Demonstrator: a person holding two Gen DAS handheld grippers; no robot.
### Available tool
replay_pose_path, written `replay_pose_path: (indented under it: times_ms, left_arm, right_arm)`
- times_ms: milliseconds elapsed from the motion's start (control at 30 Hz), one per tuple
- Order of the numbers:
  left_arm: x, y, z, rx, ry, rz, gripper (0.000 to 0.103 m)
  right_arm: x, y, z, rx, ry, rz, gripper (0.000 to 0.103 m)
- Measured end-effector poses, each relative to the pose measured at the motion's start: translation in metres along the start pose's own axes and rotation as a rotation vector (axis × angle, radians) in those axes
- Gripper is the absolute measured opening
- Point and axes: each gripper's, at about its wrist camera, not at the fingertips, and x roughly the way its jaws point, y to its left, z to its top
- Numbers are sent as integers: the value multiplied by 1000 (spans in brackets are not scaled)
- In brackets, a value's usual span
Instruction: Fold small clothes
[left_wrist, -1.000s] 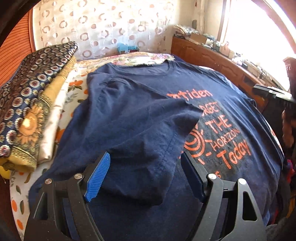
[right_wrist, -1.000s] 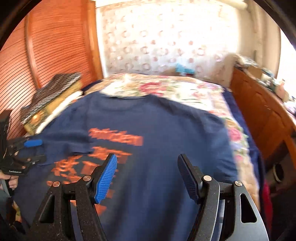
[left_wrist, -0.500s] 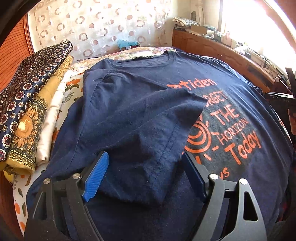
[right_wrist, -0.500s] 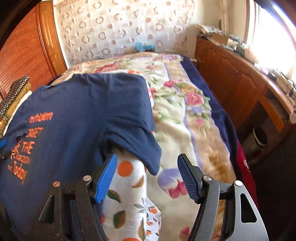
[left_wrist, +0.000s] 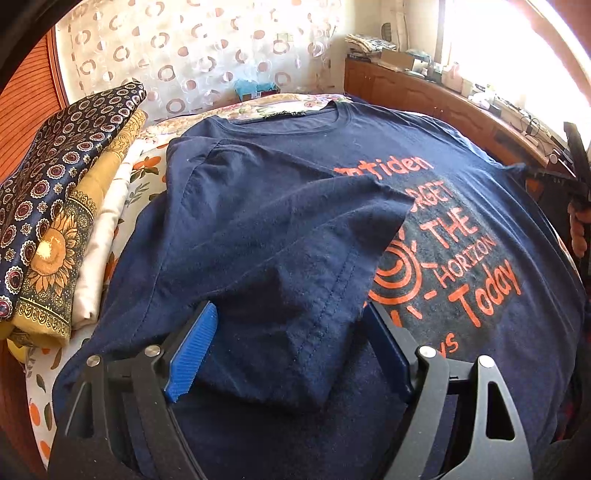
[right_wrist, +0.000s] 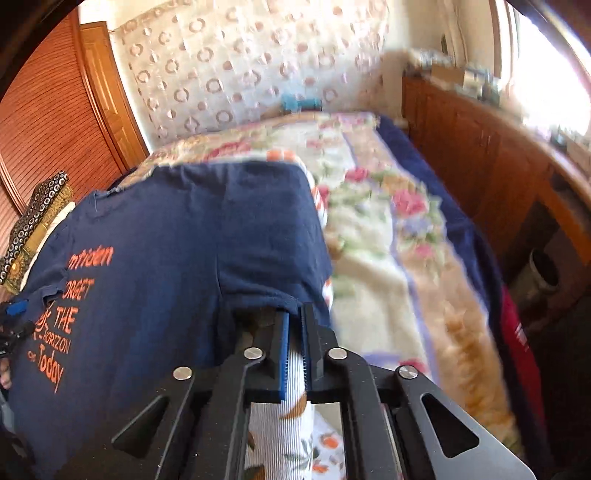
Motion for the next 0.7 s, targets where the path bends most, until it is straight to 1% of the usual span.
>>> replay_pose_path:
  times_ms: [133,200,233,300,333,400,433,467,500,567,600,633,667,700]
  left_arm:
    - [0,0,0,0,0,0,82]
    - [0,0,0,-1,0,0,82]
    - [0,0,0,-1,0,0,82]
    - [0,-1,0,1,-1,5,82]
    - [-1,-1,0,0,-3,7,82]
    - [-6,-1,-1,-7,-20,17,82]
    - [-10,-1,-1,-9,-34,16,82]
    - [-15,-1,-2,-12,-48,12,82]
    - [-22,-3,-1,-15,-63,6,82]
    - [-35,-8,0,-12,-90,-12,82]
    - [-45,-13,2,-4,-114,-24,82]
    - [-54,-18,3,5,-136,-35,82]
    - [-59,-22,4,11,-149,-43,82]
    - [-67,-28,6,19,-167,-55,82]
  right_arm:
    - [-33,21,14,-53,-128,8,3]
    - [-52,41,18,-107,-178,35,3]
    - [-61,54,15,-135,-190,59,3]
    - [-70,79,11,-203,-186,104,3]
    - [-71,88,5,-227,-167,121,3]
    - [-69,98,-7,-230,-119,179,3]
    - [-66,100,-15,-226,-87,195,6]
    - [-65,99,-22,-224,-64,199,11]
    - [-64,97,-30,-224,-43,198,15]
    - [-63,87,-43,-223,-24,184,28]
    - [-64,81,-48,-218,-17,175,32]
    - [-68,73,-54,-209,-13,162,40]
    - [-72,65,-58,-198,-15,152,43]
    - [-76,56,-62,-183,-20,140,44]
